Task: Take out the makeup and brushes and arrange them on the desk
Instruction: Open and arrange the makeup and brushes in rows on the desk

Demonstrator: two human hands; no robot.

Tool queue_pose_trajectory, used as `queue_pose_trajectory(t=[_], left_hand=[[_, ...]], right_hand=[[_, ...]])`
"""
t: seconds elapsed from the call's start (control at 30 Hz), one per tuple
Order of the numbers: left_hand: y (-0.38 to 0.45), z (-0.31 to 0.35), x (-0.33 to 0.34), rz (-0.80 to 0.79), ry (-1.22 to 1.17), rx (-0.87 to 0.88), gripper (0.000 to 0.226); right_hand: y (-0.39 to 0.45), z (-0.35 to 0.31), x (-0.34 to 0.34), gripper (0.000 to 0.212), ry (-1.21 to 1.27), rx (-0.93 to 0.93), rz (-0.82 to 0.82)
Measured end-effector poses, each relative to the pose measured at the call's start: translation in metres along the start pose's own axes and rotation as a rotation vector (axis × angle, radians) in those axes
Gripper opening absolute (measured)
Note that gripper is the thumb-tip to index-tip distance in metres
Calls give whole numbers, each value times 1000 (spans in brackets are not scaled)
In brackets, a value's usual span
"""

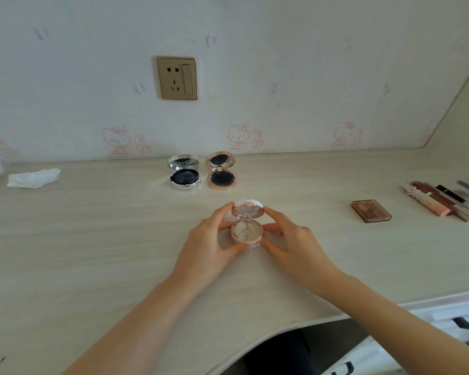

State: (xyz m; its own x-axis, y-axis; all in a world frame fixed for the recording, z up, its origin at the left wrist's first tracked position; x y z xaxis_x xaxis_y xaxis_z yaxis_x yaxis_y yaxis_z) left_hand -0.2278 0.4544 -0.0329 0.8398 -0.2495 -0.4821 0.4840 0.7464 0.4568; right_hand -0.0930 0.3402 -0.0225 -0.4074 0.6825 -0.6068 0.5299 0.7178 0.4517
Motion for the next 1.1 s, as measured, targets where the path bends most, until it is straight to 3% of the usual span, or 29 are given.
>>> queue_pose_trajectory(t=[0.2, 0.5, 0.7, 1.1], left_hand=[[3, -1, 4, 34, -23, -24, 77], [39, 5, 37, 29, 43, 6, 78], [69, 6, 73, 9, 140, 25, 78], [102, 15, 88, 131, 432, 151, 70]], right_hand=[[0, 2, 3, 63, 17, -8, 26], [37, 29, -1, 54, 134, 139, 60], [68, 58, -4, 58, 139, 185, 58], [111, 87, 12, 49, 36, 179, 109]])
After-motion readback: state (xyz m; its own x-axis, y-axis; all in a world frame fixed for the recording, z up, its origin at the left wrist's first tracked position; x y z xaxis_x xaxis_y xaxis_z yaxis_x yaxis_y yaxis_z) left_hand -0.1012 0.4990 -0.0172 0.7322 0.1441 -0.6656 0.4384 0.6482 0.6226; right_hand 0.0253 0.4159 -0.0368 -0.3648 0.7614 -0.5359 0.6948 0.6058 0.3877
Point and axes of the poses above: each hand's wrist, its own y-axis towards the middle knuckle, its own x-axis out of the palm, z = x × y, the point moved 4 cm from there along y, towards the middle knuckle, and after that the axes turned 13 degrees about z, right-handed, at the moved point
